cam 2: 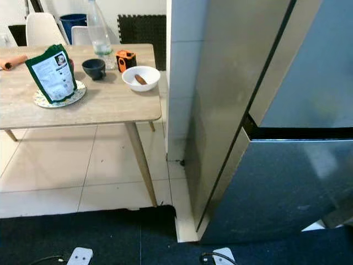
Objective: Restocking fridge
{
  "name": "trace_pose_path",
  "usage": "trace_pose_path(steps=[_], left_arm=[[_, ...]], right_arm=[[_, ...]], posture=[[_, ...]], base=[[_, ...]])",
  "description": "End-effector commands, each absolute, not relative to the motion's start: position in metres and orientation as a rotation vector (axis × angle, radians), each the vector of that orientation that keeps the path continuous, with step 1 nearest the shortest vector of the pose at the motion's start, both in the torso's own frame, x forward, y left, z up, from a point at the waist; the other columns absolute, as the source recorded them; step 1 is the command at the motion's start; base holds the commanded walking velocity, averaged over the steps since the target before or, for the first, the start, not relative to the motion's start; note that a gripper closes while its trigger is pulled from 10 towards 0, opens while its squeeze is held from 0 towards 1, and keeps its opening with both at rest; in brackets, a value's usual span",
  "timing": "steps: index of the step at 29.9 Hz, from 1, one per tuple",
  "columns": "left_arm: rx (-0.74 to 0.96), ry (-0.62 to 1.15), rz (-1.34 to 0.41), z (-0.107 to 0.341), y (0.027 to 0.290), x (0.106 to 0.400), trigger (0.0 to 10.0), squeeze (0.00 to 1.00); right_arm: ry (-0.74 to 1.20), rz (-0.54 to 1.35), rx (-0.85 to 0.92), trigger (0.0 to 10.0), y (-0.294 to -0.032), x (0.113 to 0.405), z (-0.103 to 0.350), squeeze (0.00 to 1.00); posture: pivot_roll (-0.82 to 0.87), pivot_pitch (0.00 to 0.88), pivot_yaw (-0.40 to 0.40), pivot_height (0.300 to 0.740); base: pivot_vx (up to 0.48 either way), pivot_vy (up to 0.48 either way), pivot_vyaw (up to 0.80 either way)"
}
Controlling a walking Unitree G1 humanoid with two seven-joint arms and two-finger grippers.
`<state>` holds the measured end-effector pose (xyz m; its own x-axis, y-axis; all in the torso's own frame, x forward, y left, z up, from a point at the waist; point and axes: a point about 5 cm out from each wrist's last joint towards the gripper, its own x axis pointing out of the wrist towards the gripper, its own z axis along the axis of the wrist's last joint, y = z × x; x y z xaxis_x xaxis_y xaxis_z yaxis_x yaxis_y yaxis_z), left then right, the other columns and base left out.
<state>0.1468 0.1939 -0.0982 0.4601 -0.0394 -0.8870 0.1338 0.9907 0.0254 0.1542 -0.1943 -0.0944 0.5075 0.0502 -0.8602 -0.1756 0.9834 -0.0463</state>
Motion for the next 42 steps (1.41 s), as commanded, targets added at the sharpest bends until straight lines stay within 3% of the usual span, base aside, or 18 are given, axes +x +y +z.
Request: trace_pose_path(steps=[1, 42], left_arm=[[0.052, 1.156, -0.152, -0.1060, 0.1801, 0.1299, 10.0, 0.00], [0.039, 1.162, -0.161, -0.1063, 0.1777, 0.1297, 10.0, 0.00]], right_arm=[[1.055, 0.153, -0.130, 10.0, -0.1903, 0.1475, -0.0977, 0.00], [1.068, 0.164, -0.146, 10.0, -0.1905, 0.1454, -0.0986, 0.00]], posture=[[-0.09, 0.110, -0.023, 0.740], [-0.10, 0.111, -0.023, 0.740]], base=[[-0.266, 0.000, 0.00], [-0.316, 0.000, 0.00]])
